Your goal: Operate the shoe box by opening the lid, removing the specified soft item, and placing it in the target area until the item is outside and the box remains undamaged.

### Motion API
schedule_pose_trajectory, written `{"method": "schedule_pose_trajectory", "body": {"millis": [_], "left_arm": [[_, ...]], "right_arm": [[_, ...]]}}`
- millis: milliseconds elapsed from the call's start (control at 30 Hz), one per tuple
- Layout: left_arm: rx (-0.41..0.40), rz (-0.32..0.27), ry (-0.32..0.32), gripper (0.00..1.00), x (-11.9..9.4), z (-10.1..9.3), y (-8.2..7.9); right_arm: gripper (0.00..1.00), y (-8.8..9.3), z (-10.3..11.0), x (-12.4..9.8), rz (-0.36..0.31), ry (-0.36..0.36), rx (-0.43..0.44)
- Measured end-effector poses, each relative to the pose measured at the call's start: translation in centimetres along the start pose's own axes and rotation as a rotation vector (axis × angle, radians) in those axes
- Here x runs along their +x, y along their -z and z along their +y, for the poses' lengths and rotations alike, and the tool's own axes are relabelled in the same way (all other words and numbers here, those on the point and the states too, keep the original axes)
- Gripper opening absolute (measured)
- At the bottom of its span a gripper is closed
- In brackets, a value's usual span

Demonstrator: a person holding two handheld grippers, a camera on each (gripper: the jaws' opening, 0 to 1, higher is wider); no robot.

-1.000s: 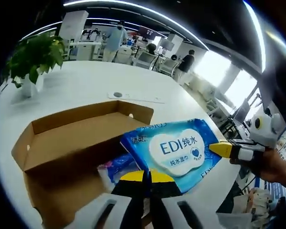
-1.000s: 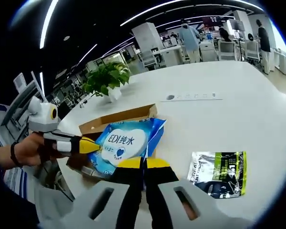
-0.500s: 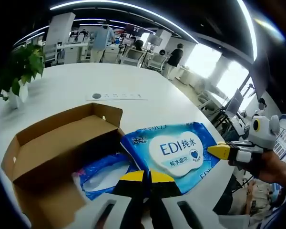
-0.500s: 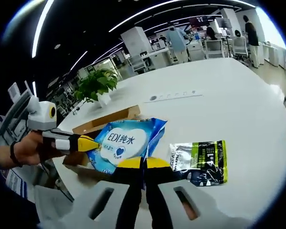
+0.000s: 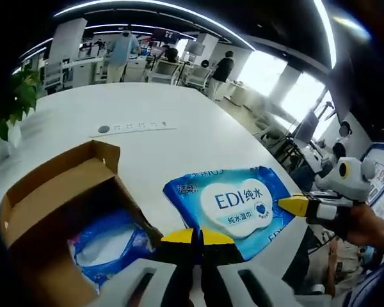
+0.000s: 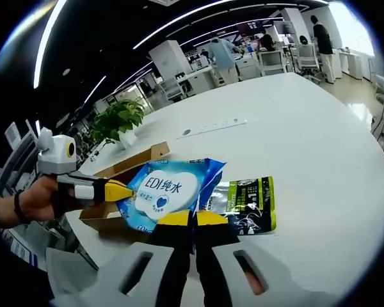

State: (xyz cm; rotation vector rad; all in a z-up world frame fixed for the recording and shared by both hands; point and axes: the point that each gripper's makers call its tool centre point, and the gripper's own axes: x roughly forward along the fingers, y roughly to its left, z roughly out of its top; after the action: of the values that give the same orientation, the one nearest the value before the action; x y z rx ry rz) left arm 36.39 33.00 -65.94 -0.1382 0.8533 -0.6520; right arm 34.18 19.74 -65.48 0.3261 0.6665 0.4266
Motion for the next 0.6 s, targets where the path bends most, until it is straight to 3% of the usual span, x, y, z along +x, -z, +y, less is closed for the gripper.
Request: {"method": "schedule_pose_trajectory", "body": {"millis": [600], "left_arm": [[0.029,0.055,0.043,0.0,3.3,-4.5,1.3]], "right_arm": [[0.0,1.9,-4.5,-3.0,-0.001,0.051,0.055]]}}
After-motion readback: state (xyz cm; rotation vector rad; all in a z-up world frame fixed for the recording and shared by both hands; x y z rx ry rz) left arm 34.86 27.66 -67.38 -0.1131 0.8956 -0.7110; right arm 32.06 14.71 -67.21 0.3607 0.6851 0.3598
